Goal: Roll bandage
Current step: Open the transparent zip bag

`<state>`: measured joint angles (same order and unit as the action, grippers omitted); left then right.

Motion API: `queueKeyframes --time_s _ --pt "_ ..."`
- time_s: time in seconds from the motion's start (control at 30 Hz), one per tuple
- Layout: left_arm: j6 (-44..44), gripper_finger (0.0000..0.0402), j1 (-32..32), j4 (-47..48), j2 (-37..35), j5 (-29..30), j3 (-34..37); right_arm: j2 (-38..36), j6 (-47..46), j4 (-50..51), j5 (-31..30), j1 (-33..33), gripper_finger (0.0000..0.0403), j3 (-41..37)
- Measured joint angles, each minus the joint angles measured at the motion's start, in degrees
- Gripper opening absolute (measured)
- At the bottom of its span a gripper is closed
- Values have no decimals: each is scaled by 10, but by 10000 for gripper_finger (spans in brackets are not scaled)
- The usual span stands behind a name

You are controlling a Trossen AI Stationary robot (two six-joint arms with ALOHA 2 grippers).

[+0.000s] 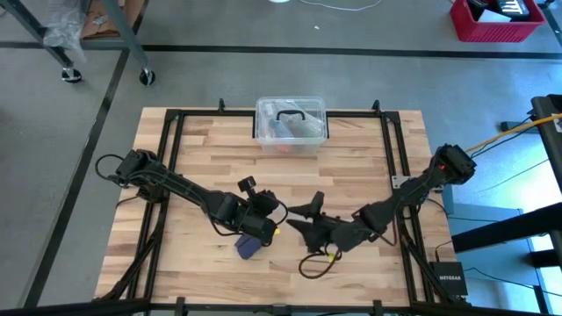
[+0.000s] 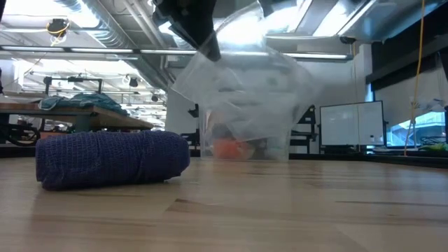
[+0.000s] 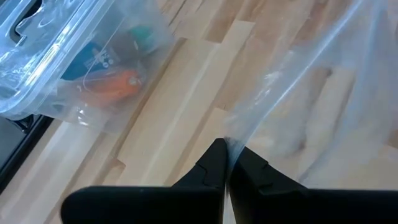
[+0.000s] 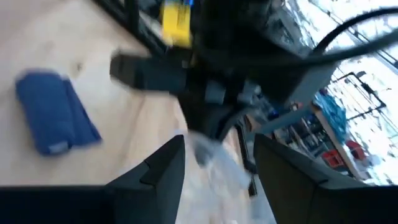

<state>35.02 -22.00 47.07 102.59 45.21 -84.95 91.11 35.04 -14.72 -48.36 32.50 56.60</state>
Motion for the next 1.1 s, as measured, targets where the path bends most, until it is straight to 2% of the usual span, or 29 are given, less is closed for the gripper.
queueKeyframes --time_s 0.1,0.27,0.4,0.53,0.83,1.0,1.1 --pt "2 1 0 -1 0 0 0 0 -3 -17 40 2 192 0" --pt "-19 1 -1 -30 0 -3 0 8 -55 -20 144 -22 192 1" --pt "-72 1 -13 -63 0 -20 0 16 -67 14 130 -43 192 0" --pt "-82 1 -17 -60 0 -22 0 16 -52 19 99 -39 192 0" --pt "-82 1 -23 -61 0 -27 0 16 -59 116 110 -44 192 0" --pt "-78 1 -15 -61 0 -27 0 16 -52 107 125 -44 192 0" --pt "-72 1 -10 -60 0 -26 0 16 -59 55 147 -44 192 0"
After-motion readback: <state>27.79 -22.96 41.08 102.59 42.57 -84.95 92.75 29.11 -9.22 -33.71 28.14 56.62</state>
